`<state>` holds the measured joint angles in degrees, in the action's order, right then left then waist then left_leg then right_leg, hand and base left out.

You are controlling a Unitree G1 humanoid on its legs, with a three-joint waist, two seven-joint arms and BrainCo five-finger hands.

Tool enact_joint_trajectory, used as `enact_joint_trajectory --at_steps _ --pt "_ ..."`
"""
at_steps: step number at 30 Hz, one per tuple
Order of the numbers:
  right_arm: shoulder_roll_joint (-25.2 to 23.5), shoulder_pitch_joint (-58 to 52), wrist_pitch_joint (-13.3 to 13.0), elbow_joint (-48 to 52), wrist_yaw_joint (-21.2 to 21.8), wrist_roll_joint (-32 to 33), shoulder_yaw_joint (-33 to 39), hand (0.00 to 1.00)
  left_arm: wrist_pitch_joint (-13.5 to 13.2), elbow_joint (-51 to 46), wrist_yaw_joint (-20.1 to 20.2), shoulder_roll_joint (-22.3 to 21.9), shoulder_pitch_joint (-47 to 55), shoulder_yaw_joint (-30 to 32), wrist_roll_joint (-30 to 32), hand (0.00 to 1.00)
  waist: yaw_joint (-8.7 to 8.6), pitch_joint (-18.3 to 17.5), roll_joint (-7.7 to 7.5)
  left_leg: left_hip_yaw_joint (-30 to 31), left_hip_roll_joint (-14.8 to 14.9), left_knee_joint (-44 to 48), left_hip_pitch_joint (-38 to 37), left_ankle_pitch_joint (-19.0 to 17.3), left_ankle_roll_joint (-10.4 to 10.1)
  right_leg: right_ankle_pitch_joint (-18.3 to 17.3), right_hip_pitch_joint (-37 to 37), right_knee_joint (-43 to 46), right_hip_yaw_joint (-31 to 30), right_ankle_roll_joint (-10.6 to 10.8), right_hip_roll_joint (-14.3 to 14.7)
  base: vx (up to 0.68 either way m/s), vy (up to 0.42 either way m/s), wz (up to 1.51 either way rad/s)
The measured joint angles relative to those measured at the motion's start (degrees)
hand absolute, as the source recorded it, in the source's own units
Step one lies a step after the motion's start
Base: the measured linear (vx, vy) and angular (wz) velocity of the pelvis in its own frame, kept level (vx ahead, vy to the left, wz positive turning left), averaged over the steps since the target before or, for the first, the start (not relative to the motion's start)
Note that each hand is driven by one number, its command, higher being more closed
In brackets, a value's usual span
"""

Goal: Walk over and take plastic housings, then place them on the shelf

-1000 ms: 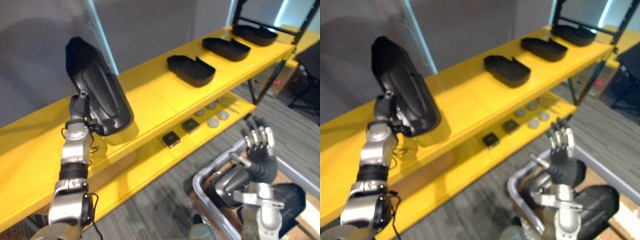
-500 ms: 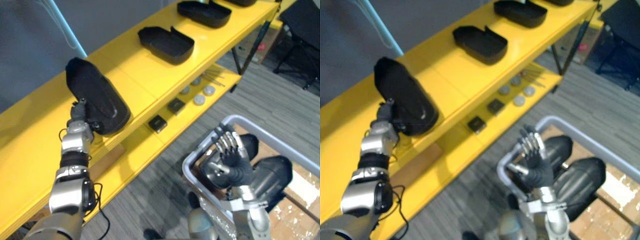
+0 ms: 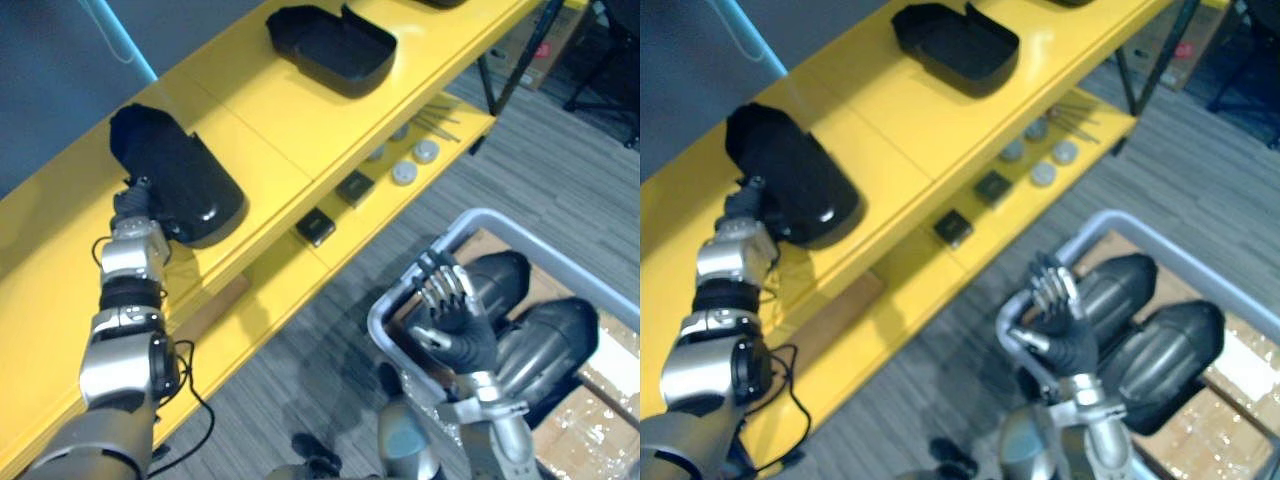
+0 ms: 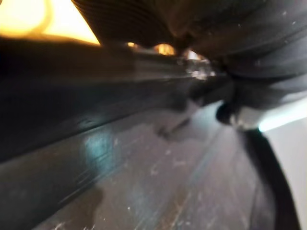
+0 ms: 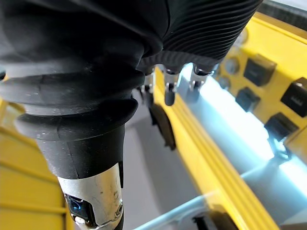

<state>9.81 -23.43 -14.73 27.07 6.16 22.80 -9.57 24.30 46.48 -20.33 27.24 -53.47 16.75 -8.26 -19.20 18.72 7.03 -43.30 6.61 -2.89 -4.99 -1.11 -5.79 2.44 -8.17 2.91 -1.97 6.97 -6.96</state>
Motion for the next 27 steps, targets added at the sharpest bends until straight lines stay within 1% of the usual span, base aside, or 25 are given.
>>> enact_joint_trajectory --at_steps 4,6,9,12,13,16,18,19,21,22,23,25,27 --pt "0.2 -0.1 -0.1 0.2 0.0 0.0 -1.0 0.0 0.0 0.2 -1.3 0.0 -0.6 0.0 -1.2 0.0 0.0 0.0 0.01 0.0 0.2 0.4 -0.1 0.0 0.0 0.0 0.1 0.2 0.0 0.0 0.0 -0.04 -0.032 -0.01" --pt "0.2 -0.4 -0.1 0.5 0.0 0.0 -1.3 0.0 0.0 0.2 -1.5 0.2 -0.6 0.0 -3.1 0.0 0.02 0.0 0.01 0.0 0.2 0.4 -0.2 0.0 0.0 0.0 0.2 0.2 0.0 0.0 0.0 -0.06 -0.034 0.0" --pt "0.2 -1.3 -0.4 1.3 0.3 0.0 -1.9 0.0 0.0 0.3 -1.5 0.5 -0.6 -0.1 -3.2 0.0 0.0 0.1 0.11 -0.1 0.2 0.4 -0.9 0.0 0.0 0.0 0.7 0.4 0.0 0.0 0.1 -0.06 -0.031 -0.01" --pt "0.1 -1.7 -0.4 1.3 0.9 0.0 -2.4 0.0 1.1 0.8 -1.4 1.3 -0.6 -0.9 -2.5 0.0 -0.16 0.2 0.13 0.1 0.2 0.4 -2.0 0.0 0.0 -0.1 1.9 0.4 0.1 -0.1 0.1 -0.06 -0.028 0.0" --pt "0.0 -1.8 -0.4 1.3 1.2 0.0 -2.4 0.0 2.1 1.0 -1.2 2.3 -0.7 -1.8 -1.2 0.0 -0.29 0.1 0.13 0.2 0.2 0.4 -2.2 0.0 0.0 -0.1 2.2 0.4 0.1 -0.1 0.1 -0.08 -0.034 0.02" --pt "-0.1 -2.1 -0.4 1.3 1.3 0.1 -2.5 0.0 4.0 1.0 -0.7 4.9 -1.5 -2.4 4.8 0.0 -0.42 0.1 0.14 0.4 0.1 0.4 -2.4 0.0 0.0 -0.1 2.5 0.4 0.1 -0.1 0.1 -0.09 -0.042 0.01" --pt "-0.1 -2.9 -0.4 1.0 1.3 0.1 -2.5 0.0 5.9 1.3 0.0 7.6 -3.9 -4.8 12.4 0.0 -0.44 0.1 0.18 0.7 -0.1 0.3 -3.1 0.1 0.1 -0.1 3.5 0.2 0.4 -0.1 0.1 -0.08 -0.036 0.05" --pt "-0.2 -2.9 -0.4 1.0 1.3 0.2 -2.5 0.0 6.5 1.5 0.8 8.5 -4.8 -5.4 14.6 0.0 -0.47 0.1 0.18 0.8 -0.1 0.3 -3.3 0.1 0.1 -0.1 3.7 0.1 0.4 -0.1 0.1 -0.07 -0.018 0.07" --pt "0.3 -2.4 -0.4 0.5 1.2 1.1 -3.0 0.0 7.4 2.5 3.0 12.5 -8.4 -9.4 21.2 0.0 -0.58 0.0 0.24 1.4 -0.2 0.4 -3.4 0.0 0.1 0.0 4.3 -0.3 0.5 0.0 -0.1 -0.07 -0.013 0.06" --pt "0.3 -2.4 -0.4 0.4 1.2 1.1 -3.0 0.0 7.5 2.5 3.3 13.0 -8.8 -9.8 22.0 0.0 -0.63 -0.1 0.28 1.5 -0.2 0.4 -3.4 0.0 0.1 0.0 4.3 -0.3 0.5 0.0 -0.1 -0.07 -0.026 0.06" --pt "0.6 -2.1 -0.4 -0.8 1.1 1.1 -3.0 0.0 7.5 2.9 4.2 14.3 -9.7 -11.0 23.4 0.0 -0.71 -1.0 0.6 1.6 -0.1 0.4 -3.1 0.0 0.1 0.1 4.3 -0.7 0.7 0.0 -0.1 -0.05 -0.03 0.02" --pt "1.0 -2.0 -0.3 -1.8 0.7 1.1 -3.0 0.0 7.6 4.7 4.9 14.4 -9.7 -11.5 24.1 0.0 -0.72 -2.4 0.91 1.6 0.1 0.4 -3.1 0.0 0.1 0.1 4.3 -0.9 0.7 -0.1 -0.1 -0.02 -0.021 -0.01" --pt "1.5 -2.0 -0.2 -1.9 0.2 1.1 -2.9 0.0 8.3 6.6 4.9 14.4 -9.6 -12.0 23.9 0.0 -0.77 -3.6 0.8 1.7 0.3 0.4 -3.1 0.0 0.1 0.2 4.4 -1.2 0.6 -0.2 0.0 0.0 -0.013 -0.03"
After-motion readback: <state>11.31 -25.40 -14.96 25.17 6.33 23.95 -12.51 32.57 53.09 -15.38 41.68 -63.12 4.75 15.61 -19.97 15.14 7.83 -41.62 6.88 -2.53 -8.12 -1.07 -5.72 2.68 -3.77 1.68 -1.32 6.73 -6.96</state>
